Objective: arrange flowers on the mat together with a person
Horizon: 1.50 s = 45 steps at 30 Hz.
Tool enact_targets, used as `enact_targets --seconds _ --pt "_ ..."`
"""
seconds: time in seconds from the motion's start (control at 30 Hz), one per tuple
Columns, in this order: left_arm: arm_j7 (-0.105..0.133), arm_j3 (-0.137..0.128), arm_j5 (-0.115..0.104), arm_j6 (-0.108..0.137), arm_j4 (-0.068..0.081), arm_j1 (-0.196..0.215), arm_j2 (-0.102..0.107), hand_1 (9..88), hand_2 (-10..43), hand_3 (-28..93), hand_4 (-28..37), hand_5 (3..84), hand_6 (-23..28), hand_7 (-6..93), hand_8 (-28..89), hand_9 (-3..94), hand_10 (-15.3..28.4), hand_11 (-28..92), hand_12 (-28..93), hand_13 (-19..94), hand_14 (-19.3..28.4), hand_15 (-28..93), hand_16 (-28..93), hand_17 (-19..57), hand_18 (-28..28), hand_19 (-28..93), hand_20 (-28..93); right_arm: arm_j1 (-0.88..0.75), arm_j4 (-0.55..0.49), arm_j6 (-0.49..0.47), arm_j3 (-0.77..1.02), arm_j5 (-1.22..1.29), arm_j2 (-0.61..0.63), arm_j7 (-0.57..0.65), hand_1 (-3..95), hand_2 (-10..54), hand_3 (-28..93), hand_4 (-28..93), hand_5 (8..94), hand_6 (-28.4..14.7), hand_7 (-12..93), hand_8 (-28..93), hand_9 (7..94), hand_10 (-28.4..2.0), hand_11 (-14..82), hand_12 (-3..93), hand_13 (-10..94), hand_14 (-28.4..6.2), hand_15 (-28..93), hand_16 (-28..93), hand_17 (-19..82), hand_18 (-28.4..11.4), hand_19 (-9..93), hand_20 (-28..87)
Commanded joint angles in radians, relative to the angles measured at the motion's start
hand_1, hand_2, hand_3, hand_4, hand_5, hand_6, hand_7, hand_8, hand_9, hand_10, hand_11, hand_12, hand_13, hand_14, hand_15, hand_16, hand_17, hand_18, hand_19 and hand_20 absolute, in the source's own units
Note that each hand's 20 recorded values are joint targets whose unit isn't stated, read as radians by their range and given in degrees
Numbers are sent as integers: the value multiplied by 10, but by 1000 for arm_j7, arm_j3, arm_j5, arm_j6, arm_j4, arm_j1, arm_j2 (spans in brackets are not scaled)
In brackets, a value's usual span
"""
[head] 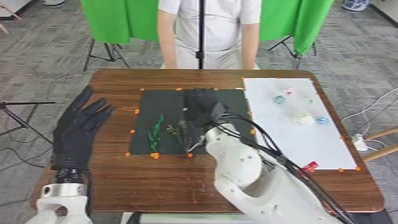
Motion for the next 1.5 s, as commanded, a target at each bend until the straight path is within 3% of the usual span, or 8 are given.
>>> enact_targets --seconds 0.03,0.27,0.4,0.77,1.23,1.33,1.4,1.5 --pt "-41 22 29 -46 7 -114 -8 228 104 731 -283 306 65 114 -96 309 187 206 111 249 230 353 -45 -71 191 476 124 92 112 -7 -133 -63 -154 -95 621 -95 613 -283 876 14 122 -7 937 -83 257 232 863 -56 445 213 341 -196 932 11" --pt "-10 96 13 -42 18 -201 32 228 104 732 -282 307 66 117 -96 310 188 209 112 249 230 354 -46 -71 194 481 123 113 209 -31 -186 -93 -182 -178 626 -95 598 -283 872 20 121 -10 937 -80 256 236 856 -57 454 211 332 -193 932 8" --pt "4 107 5 -38 20 -214 44 228 105 732 -282 307 65 118 -97 311 188 209 112 250 231 354 -46 -71 194 482 122 156 253 -39 -239 -70 -178 -172 627 -95 577 -283 855 40 115 -24 937 -77 254 238 846 -55 466 196 321 -189 932 -8" --pt "-30 93 21 -65 27 -212 17 229 105 733 -282 307 66 118 -97 310 188 210 112 251 231 354 -46 -71 194 480 119 207 283 -54 -263 -16 -193 -112 573 -95 514 -283 680 59 119 -120 895 -79 292 192 802 -55 498 158 289 -187 931 -40" --pt "-83 79 51 -83 32 -207 -15 232 106 735 -280 308 69 119 -97 311 191 209 112 250 230 356 -46 -78 196 478 116 209 268 -42 -272 -8 -194 -93 545 -95 500 -283 614 54 132 -141 874 -84 315 177 784 -63 514 149 273 -194 928 -47" --pt "-81 65 43 -70 24 -175 -17 234 107 734 -281 308 69 119 -96 311 191 208 112 251 230 356 -46 -77 195 478 115 198 247 -55 -249 4 -198 -104 533 -95 503 -283 610 52 132 -141 870 -86 317 175 781 -65 516 145 269 -194 925 -48" --pt "-42 64 21 -46 15 -147 8 234 107 735 -280 308 70 119 -96 311 191 208 112 250 230 357 -46 -77 195 478 115 196 223 -62 -233 26 -194 -113 532 -95 489 -283 605 51 132 -141 867 -89 317 175 775 -66 519 143 267 -195 924 -47" --pt "-32 43 5 -28 6 -104 21 234 107 734 -279 308 70 118 -96 311 191 207 112 251 230 357 -47 -77 195 477 115 206 196 -51 -216 79 -188 -95 531 -95 462 -283 597 48 131 -140 855 -93 321 175 768 -70 521 140 261 -196 918 -46"
